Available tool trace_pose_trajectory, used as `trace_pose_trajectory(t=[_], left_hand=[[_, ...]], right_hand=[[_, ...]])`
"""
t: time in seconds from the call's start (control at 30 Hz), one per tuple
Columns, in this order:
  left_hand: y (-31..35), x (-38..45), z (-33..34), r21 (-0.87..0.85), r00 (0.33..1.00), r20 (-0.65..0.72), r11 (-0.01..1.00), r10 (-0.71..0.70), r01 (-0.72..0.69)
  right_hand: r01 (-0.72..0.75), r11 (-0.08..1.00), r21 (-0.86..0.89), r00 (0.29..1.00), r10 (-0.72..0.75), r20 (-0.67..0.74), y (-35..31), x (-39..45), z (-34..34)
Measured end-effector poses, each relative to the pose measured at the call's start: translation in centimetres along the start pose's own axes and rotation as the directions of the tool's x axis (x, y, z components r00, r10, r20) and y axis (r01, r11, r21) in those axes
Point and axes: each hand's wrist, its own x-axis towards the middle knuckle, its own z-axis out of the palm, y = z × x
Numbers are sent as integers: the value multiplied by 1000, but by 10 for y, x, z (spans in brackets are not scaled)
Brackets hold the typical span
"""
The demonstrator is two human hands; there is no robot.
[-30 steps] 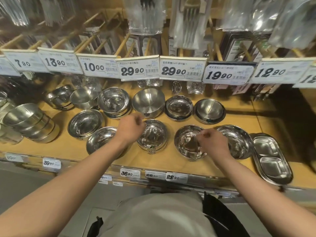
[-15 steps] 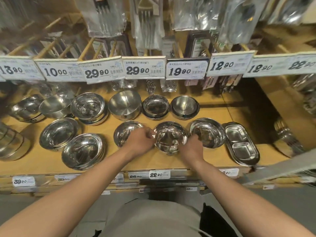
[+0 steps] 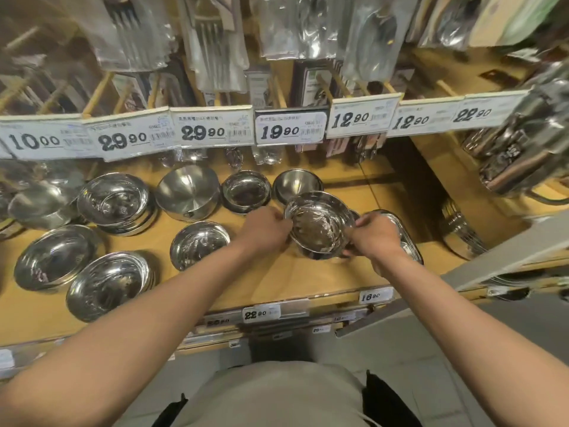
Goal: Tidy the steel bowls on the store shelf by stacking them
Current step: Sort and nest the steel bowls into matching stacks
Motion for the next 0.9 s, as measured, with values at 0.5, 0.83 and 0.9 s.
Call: trace_pose_trajectory(t=[0.5,0.83,0.9], left_hand=[[45,92,58,208,995,96,977,33,-52],[41,102,55,185,971,198,968,133,-170],[42,103,54,175,962,254,973,103,-151]], right_hand=[[-64,997,-41,990,68,125,45,53,-30],[-117,993,24,992,116,51,48,50,-20],[-111,992,58,993,109,33,50,46,-15]])
